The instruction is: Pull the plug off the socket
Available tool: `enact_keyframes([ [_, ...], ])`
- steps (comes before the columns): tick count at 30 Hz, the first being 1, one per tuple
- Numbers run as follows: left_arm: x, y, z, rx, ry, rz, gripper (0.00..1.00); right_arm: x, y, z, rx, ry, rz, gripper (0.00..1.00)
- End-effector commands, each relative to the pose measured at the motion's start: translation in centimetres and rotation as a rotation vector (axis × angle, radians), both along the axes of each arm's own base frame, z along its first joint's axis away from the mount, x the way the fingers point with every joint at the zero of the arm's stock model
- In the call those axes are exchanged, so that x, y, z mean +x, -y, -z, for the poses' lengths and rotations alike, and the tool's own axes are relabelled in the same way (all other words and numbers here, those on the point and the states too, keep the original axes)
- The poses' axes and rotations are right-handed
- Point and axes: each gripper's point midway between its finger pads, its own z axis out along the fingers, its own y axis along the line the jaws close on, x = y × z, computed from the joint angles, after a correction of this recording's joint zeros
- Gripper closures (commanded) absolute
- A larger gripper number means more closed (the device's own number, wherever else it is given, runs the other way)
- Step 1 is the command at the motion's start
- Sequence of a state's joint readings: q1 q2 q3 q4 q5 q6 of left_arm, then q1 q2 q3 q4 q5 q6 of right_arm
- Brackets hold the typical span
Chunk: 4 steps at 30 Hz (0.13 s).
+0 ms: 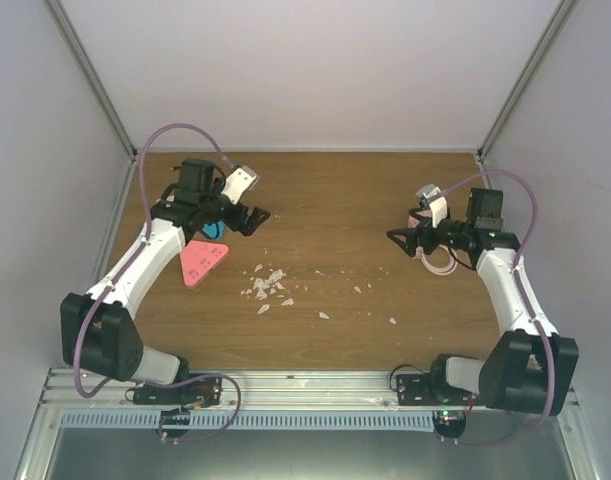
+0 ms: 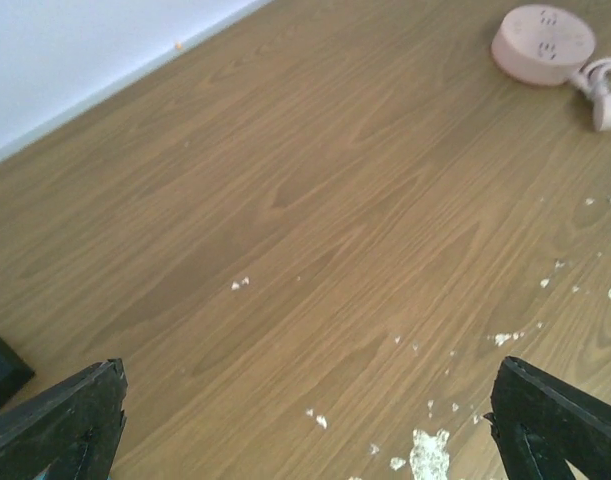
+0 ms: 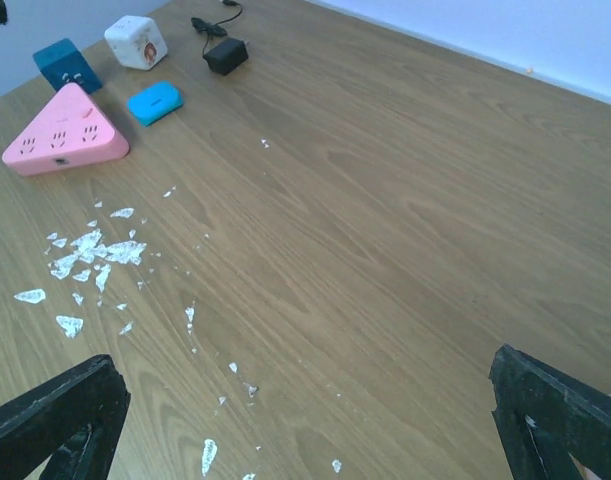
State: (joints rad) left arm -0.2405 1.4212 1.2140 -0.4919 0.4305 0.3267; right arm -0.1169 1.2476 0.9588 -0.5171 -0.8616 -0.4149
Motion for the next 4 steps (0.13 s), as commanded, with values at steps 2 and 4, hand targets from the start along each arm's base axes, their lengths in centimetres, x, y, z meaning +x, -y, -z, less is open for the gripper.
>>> enact_keyframes([
  [2,0.14,-0.66,0.36,0.021,0.079,-0.032,0.01,0.13,-0.22,-0.84,0.013,0.075,0.007,0.01],
  [4,-0.08,-0.39,0.14,-0.001,0.089,-0.022,0.01,0.12,-0.18,-0.92,0.011,0.08,0.011,0.0],
])
